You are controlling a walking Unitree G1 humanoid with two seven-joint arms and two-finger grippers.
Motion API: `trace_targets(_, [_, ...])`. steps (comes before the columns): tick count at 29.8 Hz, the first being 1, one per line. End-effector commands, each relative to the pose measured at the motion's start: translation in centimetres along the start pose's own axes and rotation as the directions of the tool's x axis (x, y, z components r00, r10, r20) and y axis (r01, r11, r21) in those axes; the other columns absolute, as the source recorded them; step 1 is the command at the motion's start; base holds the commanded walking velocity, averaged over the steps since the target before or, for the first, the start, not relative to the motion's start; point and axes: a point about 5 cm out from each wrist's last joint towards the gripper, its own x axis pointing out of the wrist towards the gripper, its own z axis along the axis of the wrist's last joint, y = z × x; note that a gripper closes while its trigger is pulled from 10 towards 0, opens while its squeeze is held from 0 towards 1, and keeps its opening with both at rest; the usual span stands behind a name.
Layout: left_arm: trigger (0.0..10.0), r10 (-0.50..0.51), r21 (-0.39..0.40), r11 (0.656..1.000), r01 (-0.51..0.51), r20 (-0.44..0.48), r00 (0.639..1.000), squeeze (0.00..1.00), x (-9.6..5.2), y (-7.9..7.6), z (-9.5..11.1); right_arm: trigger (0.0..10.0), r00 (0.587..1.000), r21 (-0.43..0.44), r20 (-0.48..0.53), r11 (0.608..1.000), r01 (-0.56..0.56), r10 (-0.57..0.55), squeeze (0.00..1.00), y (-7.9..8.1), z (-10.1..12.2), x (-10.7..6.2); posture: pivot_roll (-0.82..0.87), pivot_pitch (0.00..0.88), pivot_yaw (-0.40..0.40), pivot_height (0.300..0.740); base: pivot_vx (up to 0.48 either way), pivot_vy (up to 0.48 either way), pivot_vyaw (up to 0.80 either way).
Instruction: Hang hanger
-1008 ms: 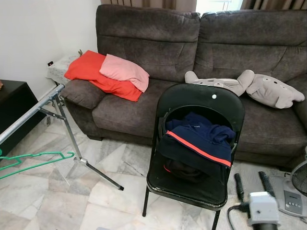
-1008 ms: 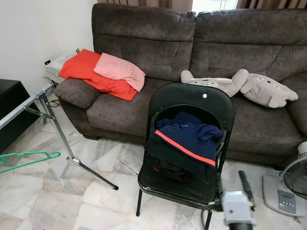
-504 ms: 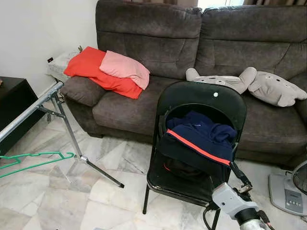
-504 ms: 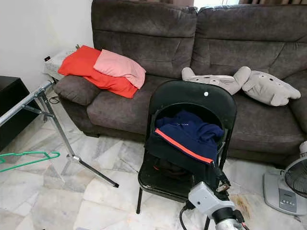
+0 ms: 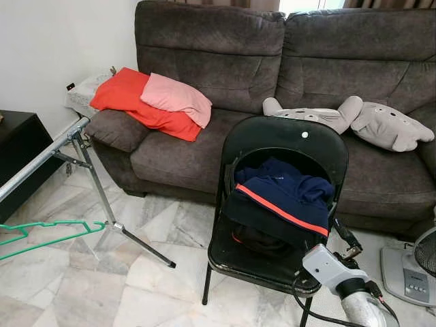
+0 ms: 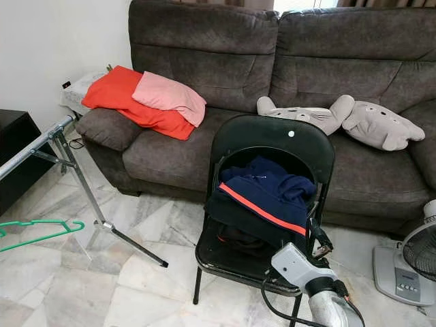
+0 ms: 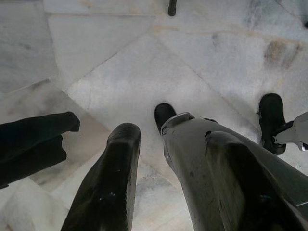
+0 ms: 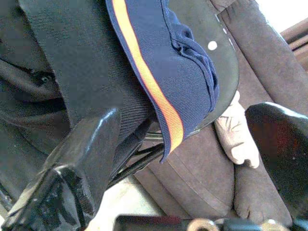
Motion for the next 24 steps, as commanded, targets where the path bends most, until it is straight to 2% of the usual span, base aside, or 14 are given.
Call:
trace_targets(1, [10.0,0.004,0.007,1.0,-0.003,-0.036,0.999,0.0,-0.2,0.2,-0.9,10.0,1.0,0.006,0.01,1.0,-0.01,0.01,0.0,0.0,0.1,0.4,-0.05,0.055,0.039,0.74,0.0,0.0,0.0])
trace_targets(7, [10.0,0.003,0.011,1.0,-0.003,-0.036,0.999,0.0,-0.2,0.2,-0.9,10.0,1.0,-0.003,0.018,1.0,0.0,0.0,0.0,-0.5,0.3,1.6,-0.05,0.047,0.043,0.74,0.0,0.0,0.0])
trace_targets(18, [10.0,-0.001,0.014,1.0,0.002,-0.039,0.999,0.0,-0.2,-0.1,-1.0,10.0,0.999,-0.011,0.026,1.0,-0.018,0.018,0.0,-0.4,0.3,2.5,-0.04,0.052,0.046,0.74,0.0,0.0,0.0])
trace_targets(20, [10.0,-0.004,0.014,1.0,0.005,-0.042,0.999,0.0,-0.2,-0.3,-1.1,10.0,0.999,-0.023,0.021,0.999,-0.033,0.034,0.0,-0.1,0.3,3.1,-0.04,0.055,0.047,0.74,0.0,0.0,0.0])
trace_targets(24, [10.0,-0.004,0.014,1.0,0.004,-0.045,0.999,0.0,-0.2,-0.3,-1.2,10.0,0.999,-0.026,0.035,1.0,-0.005,0.006,0.0,-0.7,0.8,3.9,-0.04,0.059,0.049,0.74,0.0,0.0,0.0])
